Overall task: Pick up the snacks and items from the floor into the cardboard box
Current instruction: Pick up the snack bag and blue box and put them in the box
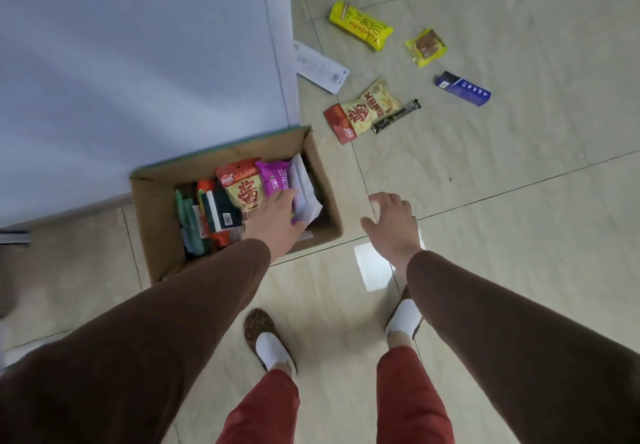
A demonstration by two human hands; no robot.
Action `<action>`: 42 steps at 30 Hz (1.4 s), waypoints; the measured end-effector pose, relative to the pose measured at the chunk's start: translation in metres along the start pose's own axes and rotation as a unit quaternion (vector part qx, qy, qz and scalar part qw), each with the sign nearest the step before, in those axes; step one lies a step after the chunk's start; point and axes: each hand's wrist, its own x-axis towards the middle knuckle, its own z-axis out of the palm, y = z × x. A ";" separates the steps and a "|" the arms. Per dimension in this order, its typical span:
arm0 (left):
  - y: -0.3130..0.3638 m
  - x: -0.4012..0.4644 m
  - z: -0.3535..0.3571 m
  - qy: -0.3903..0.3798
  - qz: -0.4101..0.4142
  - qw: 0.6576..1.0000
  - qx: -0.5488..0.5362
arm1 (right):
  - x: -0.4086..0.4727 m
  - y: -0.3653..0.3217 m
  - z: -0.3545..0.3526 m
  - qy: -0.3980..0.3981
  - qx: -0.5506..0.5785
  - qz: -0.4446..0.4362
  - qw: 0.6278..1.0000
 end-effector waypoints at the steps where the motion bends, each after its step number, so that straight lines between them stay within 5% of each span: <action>1: 0.019 0.007 0.004 -0.003 0.003 1.000 0.006 | 0.005 0.014 -0.012 0.003 0.006 0.002 1.000; 16: 0.276 0.106 0.075 -0.046 0.004 0.999 0.004 | 0.103 0.194 -0.196 0.014 0.017 -0.003 1.000; 42: 0.331 0.392 0.071 -0.086 -0.098 0.990 0.052 | 0.445 0.203 -0.273 -0.096 -0.074 -0.025 0.992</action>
